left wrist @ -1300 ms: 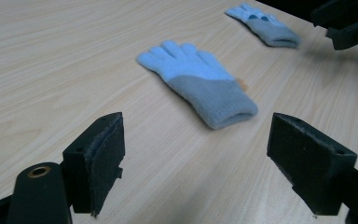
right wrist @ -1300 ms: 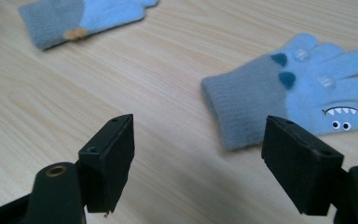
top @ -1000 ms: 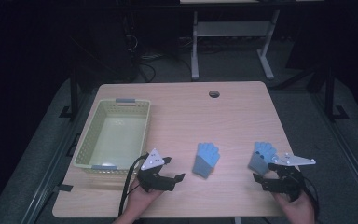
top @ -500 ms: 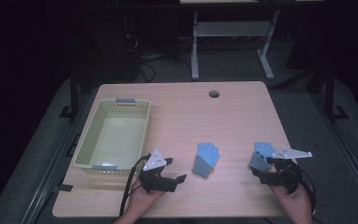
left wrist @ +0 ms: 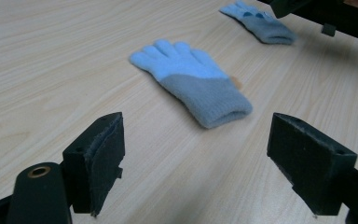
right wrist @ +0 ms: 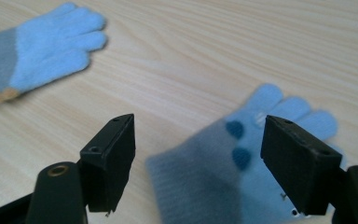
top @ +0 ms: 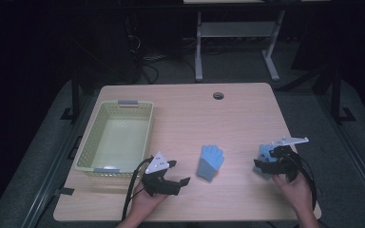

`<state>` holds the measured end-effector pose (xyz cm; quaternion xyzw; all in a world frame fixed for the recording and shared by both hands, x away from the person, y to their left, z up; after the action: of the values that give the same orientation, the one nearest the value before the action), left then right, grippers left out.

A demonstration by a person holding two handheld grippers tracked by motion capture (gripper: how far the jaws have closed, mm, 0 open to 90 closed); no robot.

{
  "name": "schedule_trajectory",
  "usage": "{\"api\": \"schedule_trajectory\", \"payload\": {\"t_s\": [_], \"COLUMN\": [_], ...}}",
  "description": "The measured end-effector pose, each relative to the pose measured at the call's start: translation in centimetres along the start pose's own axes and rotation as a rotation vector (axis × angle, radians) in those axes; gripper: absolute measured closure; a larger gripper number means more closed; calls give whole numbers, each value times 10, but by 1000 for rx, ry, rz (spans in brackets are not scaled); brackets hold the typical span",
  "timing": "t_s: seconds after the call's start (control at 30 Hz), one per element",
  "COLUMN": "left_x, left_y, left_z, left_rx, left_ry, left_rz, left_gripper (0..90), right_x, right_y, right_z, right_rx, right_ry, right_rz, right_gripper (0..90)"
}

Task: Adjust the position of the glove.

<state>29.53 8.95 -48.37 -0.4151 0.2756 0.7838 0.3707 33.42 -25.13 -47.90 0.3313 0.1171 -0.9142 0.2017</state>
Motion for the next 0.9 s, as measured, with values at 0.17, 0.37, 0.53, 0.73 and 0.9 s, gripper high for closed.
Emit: {"api": "schedule_trajectory", "payload": {"t_s": [0.17, 0.37, 0.53, 0.73, 0.9], "left_x": [1, 1, 1, 0, 0], "left_y": [1, 0, 0, 1, 1], "left_z": [-1, -1, -1, 0, 0], "left_rx": [0, -1, -1, -2, -2], "left_ry": [-4, -3, -2, -2, -1], "left_rz": [-3, 1, 2, -5, -2], "left_gripper": [187, 187, 187, 188, 188], "right_x": [-9, -14, -10, -8, -5], "right_y": [8, 17, 16, 19, 21], "right_z": [-2, -8, -10, -7, -8], "right_rx": [28, 51, 80, 106, 104], "right_ry": [-29, -61, -94, -128, -148], "right_rz": [-19, -56, -50, -75, -90], "right_gripper": [289, 307, 350, 386, 413]}}
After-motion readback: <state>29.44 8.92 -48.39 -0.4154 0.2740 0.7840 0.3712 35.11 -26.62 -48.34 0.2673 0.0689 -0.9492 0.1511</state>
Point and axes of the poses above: each handheld gripper's, and its own axes: z roughly backward along the jaws, x roughly out of its underside, y roughly to its right, the point moved 6 cm from there along -z, roughly forward along the jaws, and after that the axes turned 1 degree about -z, right-handed, at the moved point
